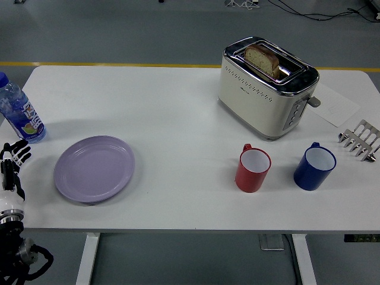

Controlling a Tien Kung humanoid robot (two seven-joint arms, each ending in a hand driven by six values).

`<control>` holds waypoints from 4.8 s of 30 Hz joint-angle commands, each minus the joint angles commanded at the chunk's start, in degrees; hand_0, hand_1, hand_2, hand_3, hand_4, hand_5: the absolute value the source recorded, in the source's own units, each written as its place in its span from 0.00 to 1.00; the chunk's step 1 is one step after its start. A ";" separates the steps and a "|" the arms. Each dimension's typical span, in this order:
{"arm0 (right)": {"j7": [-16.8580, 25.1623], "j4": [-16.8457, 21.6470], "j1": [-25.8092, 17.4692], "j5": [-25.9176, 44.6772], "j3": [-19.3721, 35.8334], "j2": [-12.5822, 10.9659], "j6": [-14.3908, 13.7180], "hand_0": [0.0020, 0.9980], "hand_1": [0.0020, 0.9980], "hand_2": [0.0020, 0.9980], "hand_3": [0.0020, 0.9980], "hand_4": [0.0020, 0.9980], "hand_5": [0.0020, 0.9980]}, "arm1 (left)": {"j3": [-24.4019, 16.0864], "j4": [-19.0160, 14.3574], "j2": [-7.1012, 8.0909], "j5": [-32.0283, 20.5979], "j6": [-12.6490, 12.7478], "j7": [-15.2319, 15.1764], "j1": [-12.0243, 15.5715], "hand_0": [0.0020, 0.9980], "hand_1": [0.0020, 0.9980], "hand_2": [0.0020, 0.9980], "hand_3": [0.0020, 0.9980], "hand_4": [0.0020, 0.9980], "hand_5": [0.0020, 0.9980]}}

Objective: Push plate across desktop

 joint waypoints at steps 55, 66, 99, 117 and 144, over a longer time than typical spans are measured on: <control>-0.14 0.00 0.33 0.65 -1.11 0.81 0.31 0.64 0.62 0.63 0.58 0.36 0.15 | 9.78 0.68 -5.27 -4.10 2.07 0.00 -4.45 0.68 0.72 0.71 0.62 0.43 1.00; -0.13 0.00 -0.15 1.16 -1.50 0.69 0.29 0.64 0.62 0.63 0.58 0.36 0.15 | 14.21 -1.24 -5.55 -5.33 2.51 0.00 -4.18 0.69 0.72 0.71 0.62 0.43 1.00; -0.07 0.00 -0.03 1.20 -1.61 0.43 0.35 0.64 0.62 0.63 0.58 0.36 0.15 | 29.78 -3.99 -6.33 -17.58 7.25 0.00 -8.50 0.70 0.73 0.72 0.61 0.42 0.97; -0.10 0.00 -0.31 0.92 -1.44 0.38 0.43 0.64 0.61 0.63 0.58 0.36 0.15 | 39.62 -5.58 -6.84 -21.16 7.82 0.00 -11.26 0.70 0.74 0.72 0.61 0.42 0.95; -0.25 0.00 -0.93 1.00 -1.38 0.44 0.41 0.64 0.61 0.63 0.58 0.36 0.15 | 37.65 -6.02 -7.70 -20.35 8.58 0.00 -11.89 0.70 0.73 0.72 0.61 0.42 0.93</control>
